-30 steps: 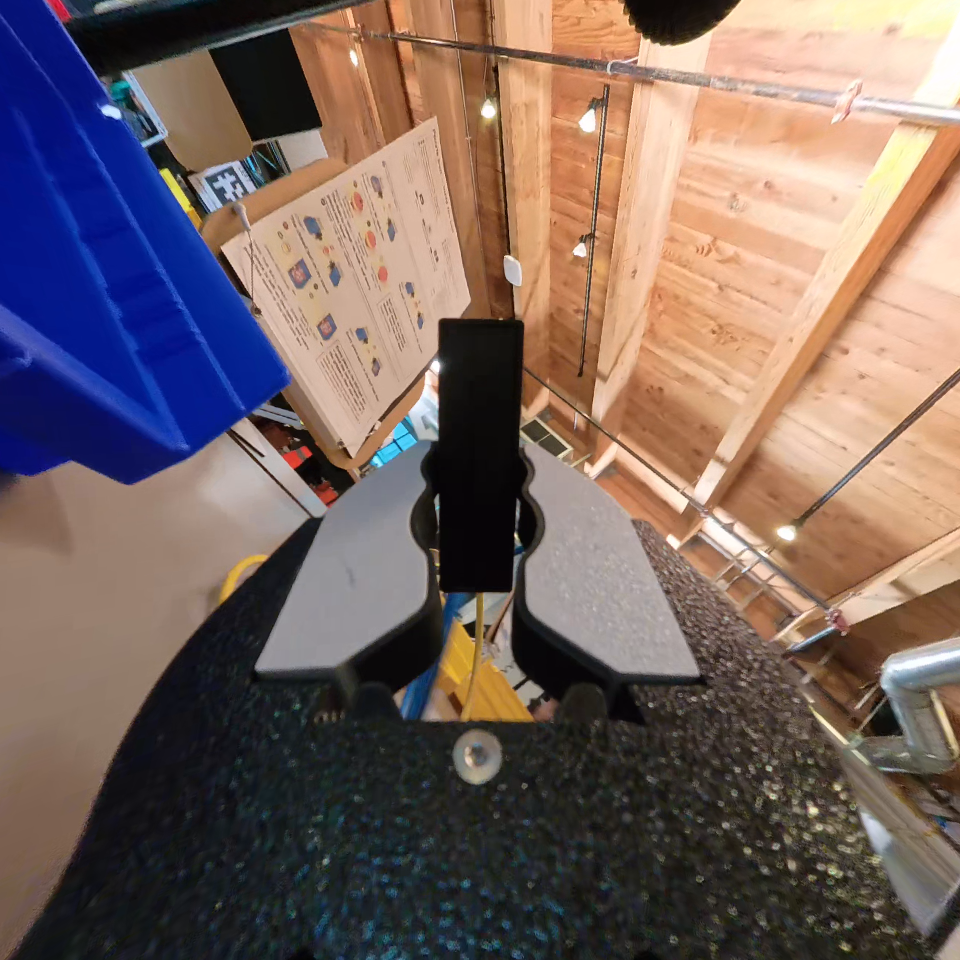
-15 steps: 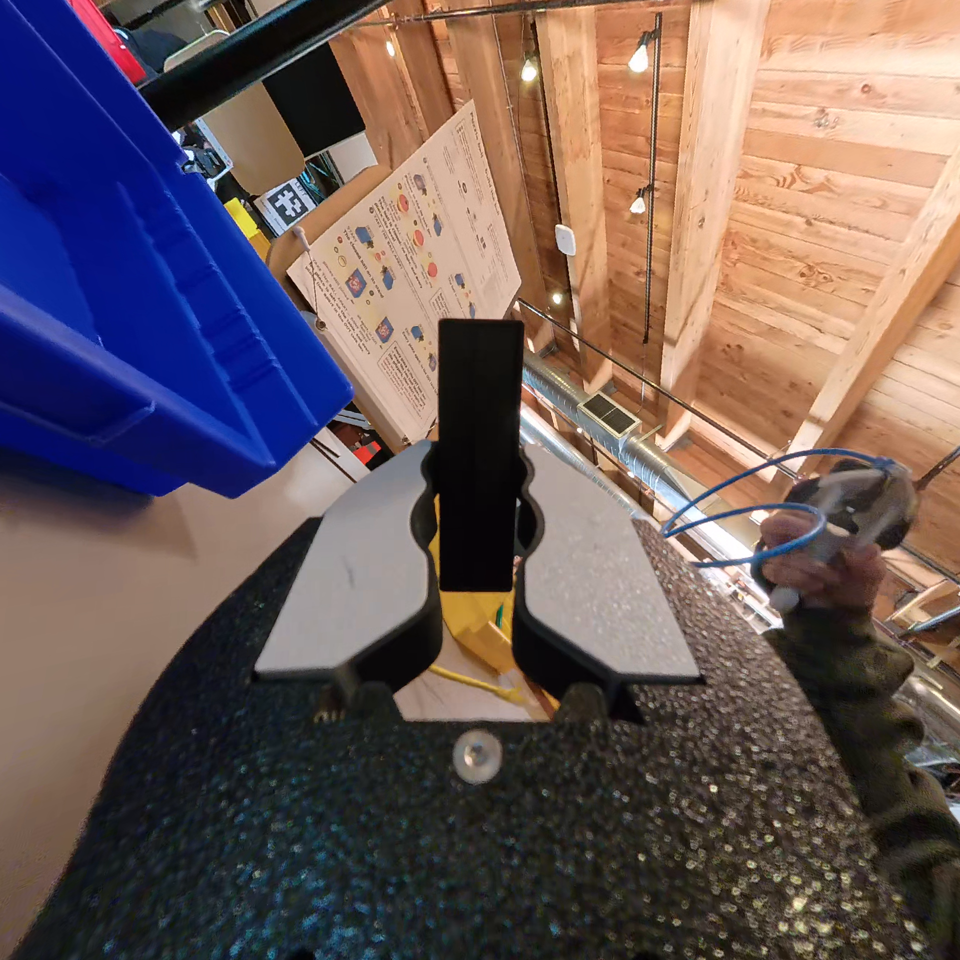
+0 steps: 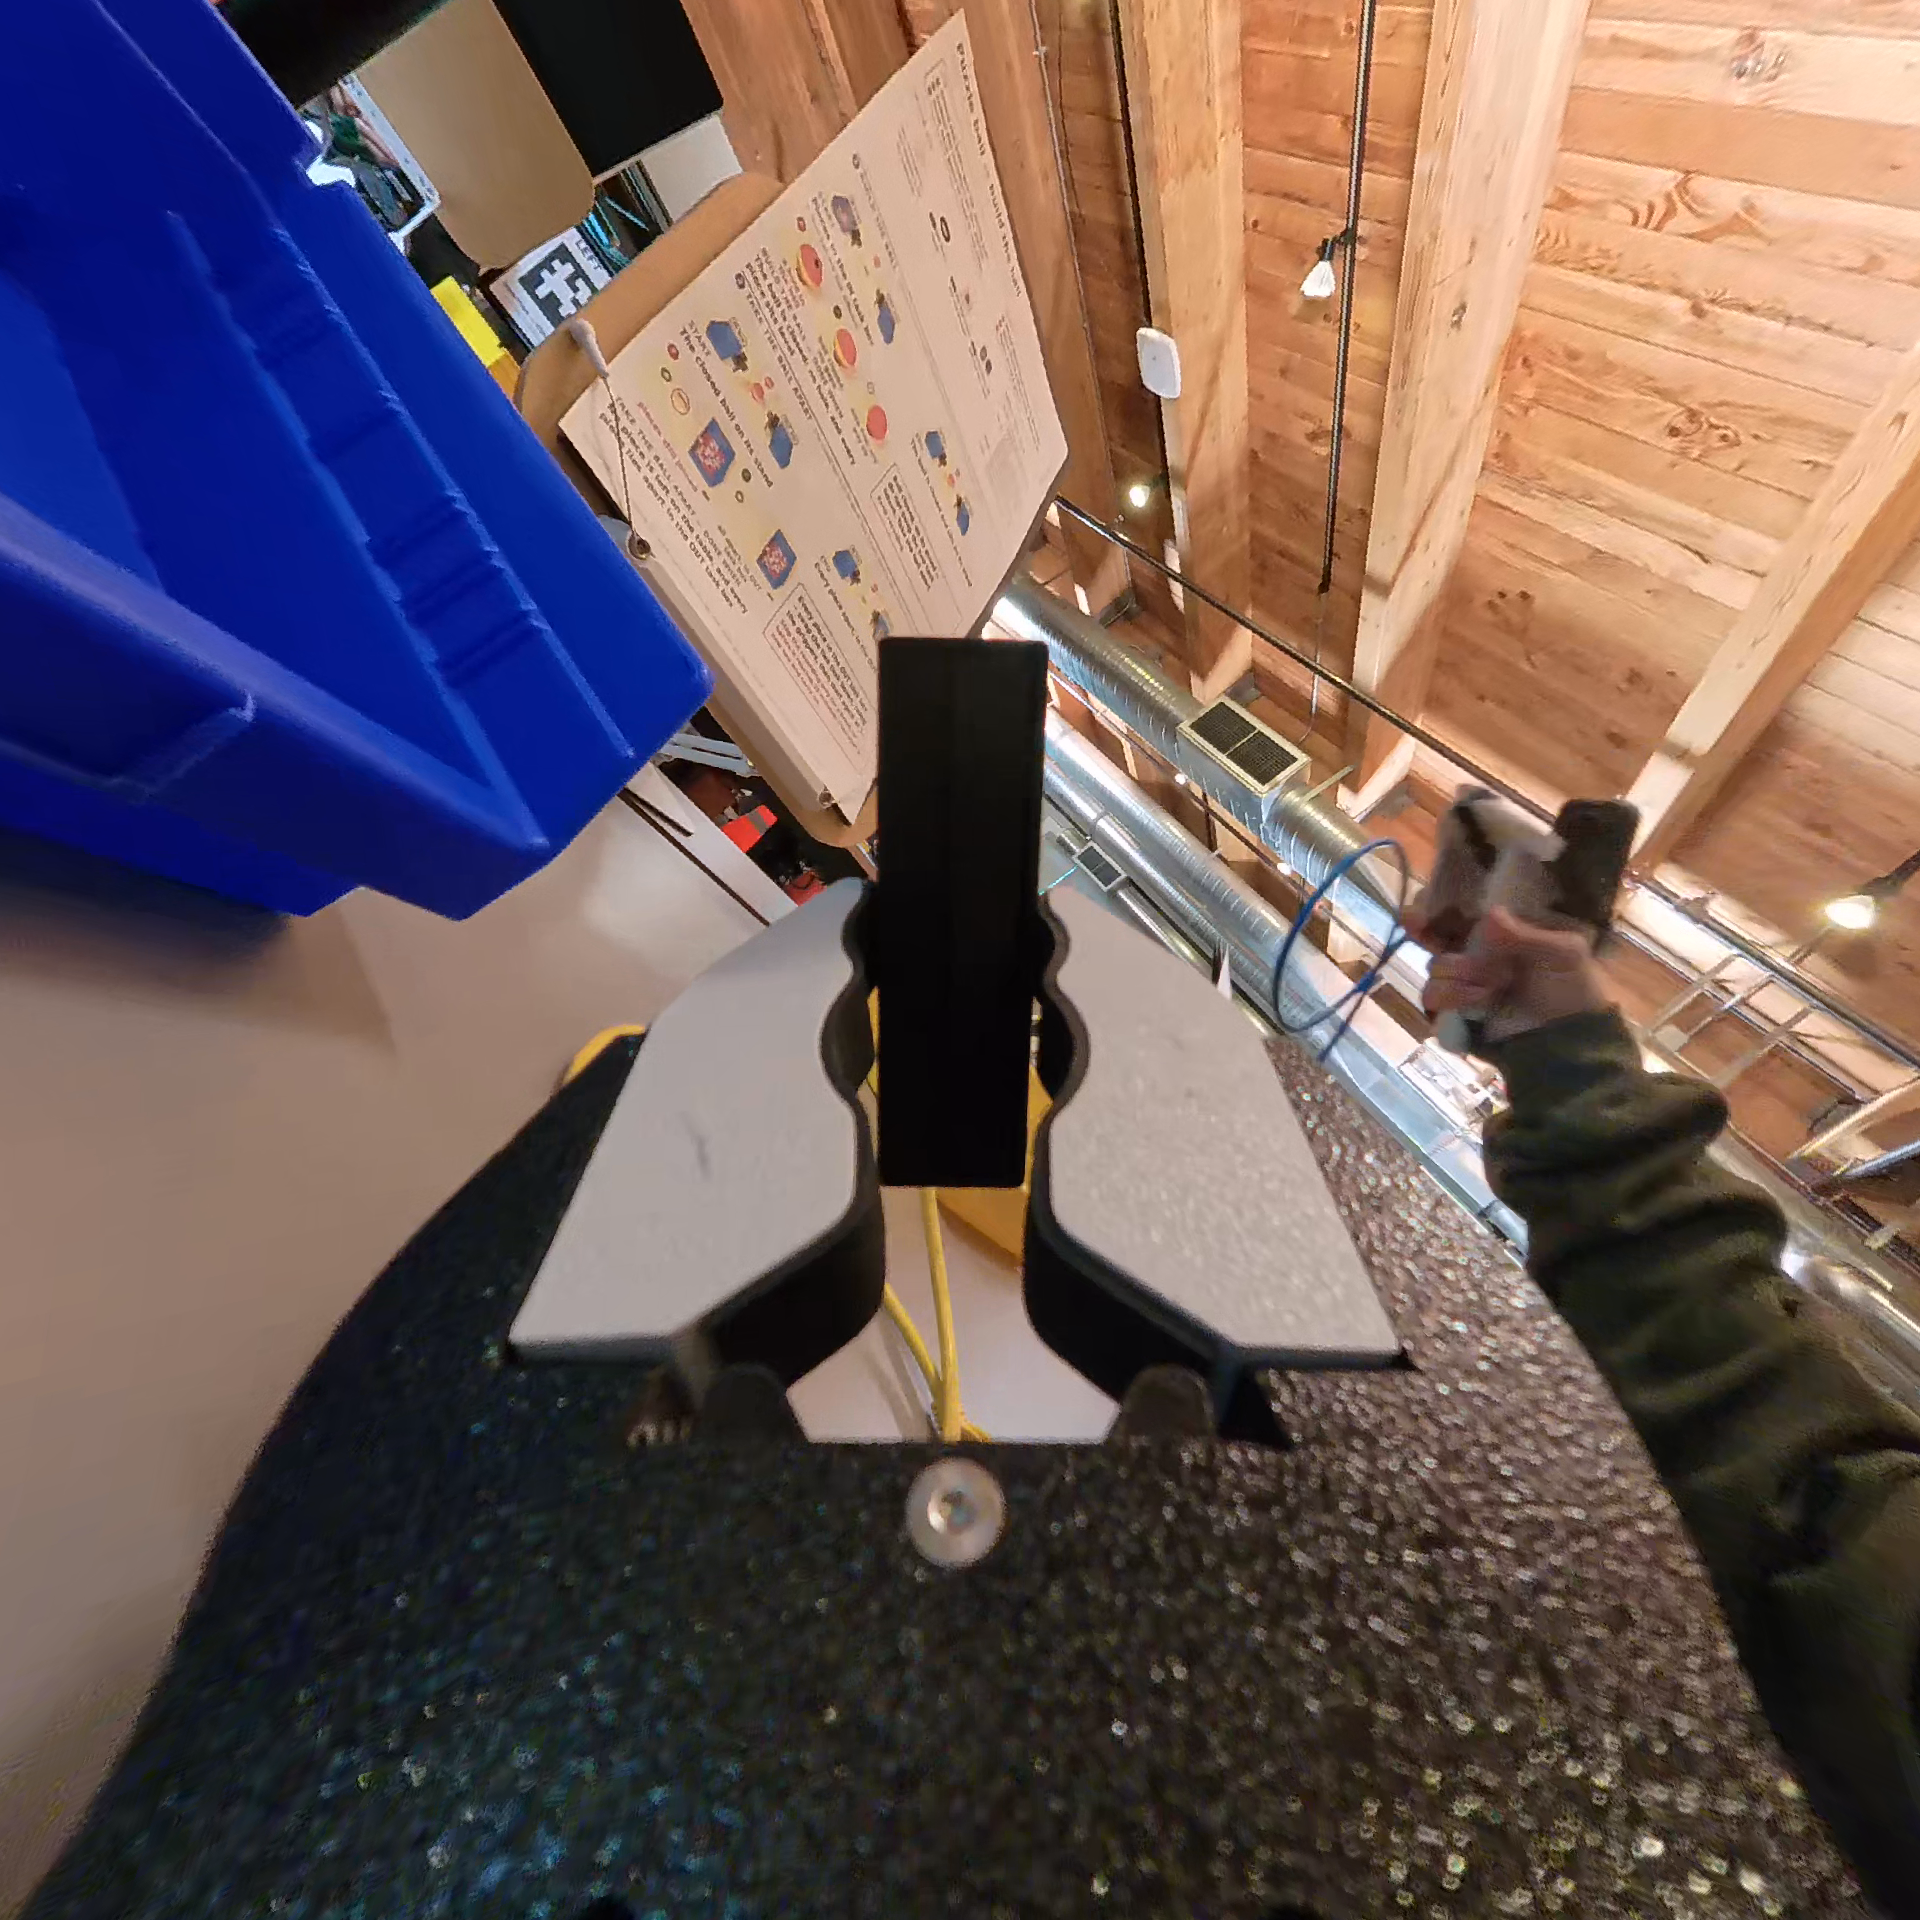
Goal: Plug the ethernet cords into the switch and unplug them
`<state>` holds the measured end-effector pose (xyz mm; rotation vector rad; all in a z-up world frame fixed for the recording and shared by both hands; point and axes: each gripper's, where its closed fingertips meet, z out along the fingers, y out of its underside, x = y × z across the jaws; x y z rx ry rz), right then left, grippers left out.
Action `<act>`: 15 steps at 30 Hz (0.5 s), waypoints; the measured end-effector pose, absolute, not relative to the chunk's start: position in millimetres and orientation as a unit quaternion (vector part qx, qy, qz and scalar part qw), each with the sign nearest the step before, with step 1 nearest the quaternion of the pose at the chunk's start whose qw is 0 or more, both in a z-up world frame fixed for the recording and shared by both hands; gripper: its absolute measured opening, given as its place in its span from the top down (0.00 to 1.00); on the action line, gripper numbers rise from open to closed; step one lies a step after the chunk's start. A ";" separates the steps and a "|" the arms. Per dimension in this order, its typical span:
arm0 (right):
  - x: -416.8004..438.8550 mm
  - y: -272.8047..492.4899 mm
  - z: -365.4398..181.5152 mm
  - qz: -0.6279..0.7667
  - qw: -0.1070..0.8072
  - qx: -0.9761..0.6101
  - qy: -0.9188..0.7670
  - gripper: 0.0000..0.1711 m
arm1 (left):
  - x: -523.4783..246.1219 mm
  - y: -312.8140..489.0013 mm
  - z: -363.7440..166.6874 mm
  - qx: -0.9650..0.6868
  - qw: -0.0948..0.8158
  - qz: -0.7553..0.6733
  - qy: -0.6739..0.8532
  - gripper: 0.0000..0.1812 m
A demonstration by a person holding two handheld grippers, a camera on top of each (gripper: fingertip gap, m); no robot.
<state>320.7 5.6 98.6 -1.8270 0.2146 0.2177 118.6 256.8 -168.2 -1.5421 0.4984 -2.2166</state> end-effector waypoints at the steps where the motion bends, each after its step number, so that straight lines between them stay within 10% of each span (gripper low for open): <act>1: 340.3 -0.1 82.1 0.066 0.585 -0.800 0.113 0.96 | 118.8 256.4 -168.1 -0.550 0.196 -0.791 0.180 0.85; 15: 426.2 -24.4 -103.2 0.175 0.534 -0.755 0.337 0.95 | 118.6 255.9 -164.5 -0.544 0.200 -0.792 0.190 0.85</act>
